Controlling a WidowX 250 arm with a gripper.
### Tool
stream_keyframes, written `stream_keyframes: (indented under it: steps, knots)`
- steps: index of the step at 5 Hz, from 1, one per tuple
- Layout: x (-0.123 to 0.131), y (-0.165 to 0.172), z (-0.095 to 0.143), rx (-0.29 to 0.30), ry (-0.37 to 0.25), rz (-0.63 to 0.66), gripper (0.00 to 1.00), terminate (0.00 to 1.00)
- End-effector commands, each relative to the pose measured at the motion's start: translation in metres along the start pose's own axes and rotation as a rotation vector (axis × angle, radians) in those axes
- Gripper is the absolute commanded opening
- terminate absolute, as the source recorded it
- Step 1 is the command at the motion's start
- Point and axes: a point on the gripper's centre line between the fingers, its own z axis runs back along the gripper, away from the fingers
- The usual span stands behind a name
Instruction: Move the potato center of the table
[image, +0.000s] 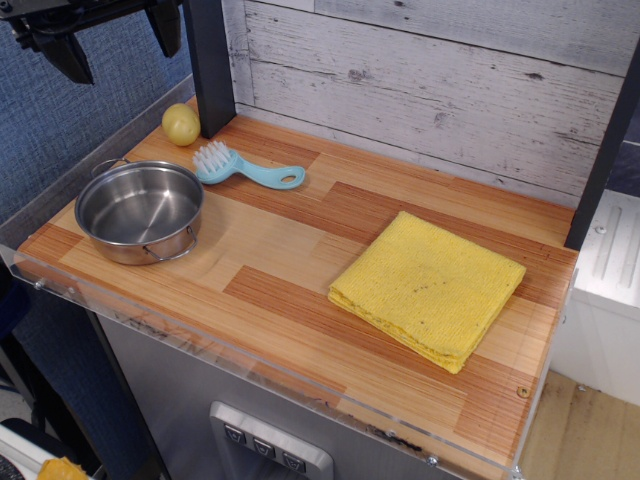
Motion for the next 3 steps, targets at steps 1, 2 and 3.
stream_keyframes:
  steps: [1,2,3]
  knots:
    - [0.000,0.000,0.000,0.000,0.000,0.000,1.00,0.00]
    - [0.014,0.004,0.002,0.047,-0.050,0.114,1.00,0.00]
    - [0.027,0.012,-0.014,0.012,-0.212,0.030,1.00,0.00]
